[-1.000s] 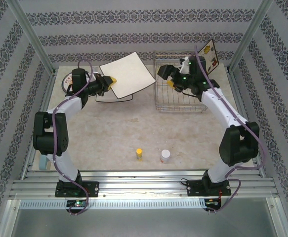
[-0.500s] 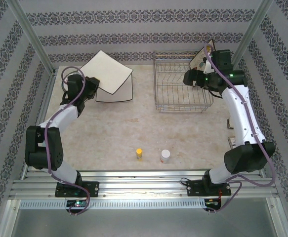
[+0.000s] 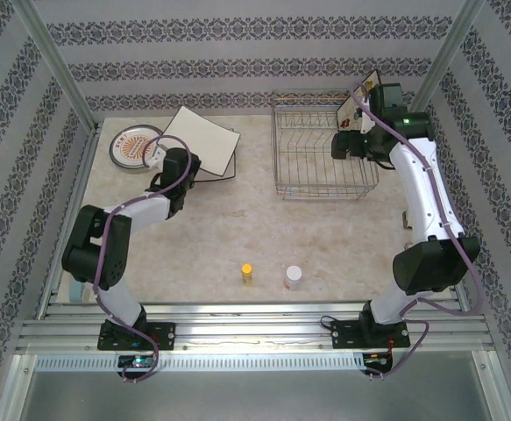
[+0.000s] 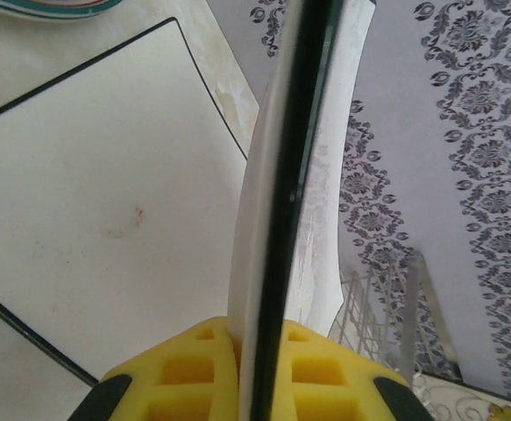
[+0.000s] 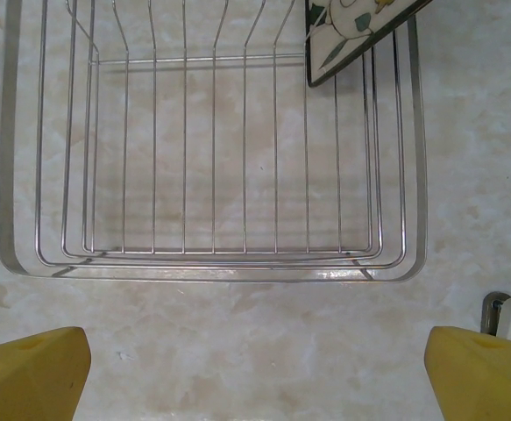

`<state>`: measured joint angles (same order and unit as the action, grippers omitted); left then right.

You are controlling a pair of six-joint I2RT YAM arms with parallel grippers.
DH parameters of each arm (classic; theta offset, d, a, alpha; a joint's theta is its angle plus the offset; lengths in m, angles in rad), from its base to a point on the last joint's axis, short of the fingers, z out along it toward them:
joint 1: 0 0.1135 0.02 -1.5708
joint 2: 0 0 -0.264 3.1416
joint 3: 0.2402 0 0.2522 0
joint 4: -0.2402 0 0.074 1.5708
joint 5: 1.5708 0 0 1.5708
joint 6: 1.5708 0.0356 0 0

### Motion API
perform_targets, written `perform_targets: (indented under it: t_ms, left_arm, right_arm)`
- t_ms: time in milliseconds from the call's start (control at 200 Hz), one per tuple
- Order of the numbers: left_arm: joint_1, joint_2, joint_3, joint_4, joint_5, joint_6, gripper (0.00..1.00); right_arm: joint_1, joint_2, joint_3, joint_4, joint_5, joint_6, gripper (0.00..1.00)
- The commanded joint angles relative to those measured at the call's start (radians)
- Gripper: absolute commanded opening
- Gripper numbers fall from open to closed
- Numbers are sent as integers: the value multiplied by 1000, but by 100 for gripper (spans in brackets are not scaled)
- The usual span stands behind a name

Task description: Unload the plates from the dish rack

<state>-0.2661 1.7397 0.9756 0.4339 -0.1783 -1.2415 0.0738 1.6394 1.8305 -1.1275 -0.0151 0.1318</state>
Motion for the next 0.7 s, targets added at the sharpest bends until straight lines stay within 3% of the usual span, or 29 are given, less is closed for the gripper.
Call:
perform_targets:
  t_ms: [0, 385, 694]
  left_arm:
    - [-25, 29, 44, 316, -131, -42, 0]
    - [-70, 156, 57, 475, -304, -69, 0]
    - [-86, 248, 90, 531, -359, -113, 0]
  right_arm:
    - [-14, 13, 18, -26, -1, -34, 98]
    - [-49, 16, -1, -29, -34, -63, 98]
    - [-49, 31, -1, -26, -40, -62, 98]
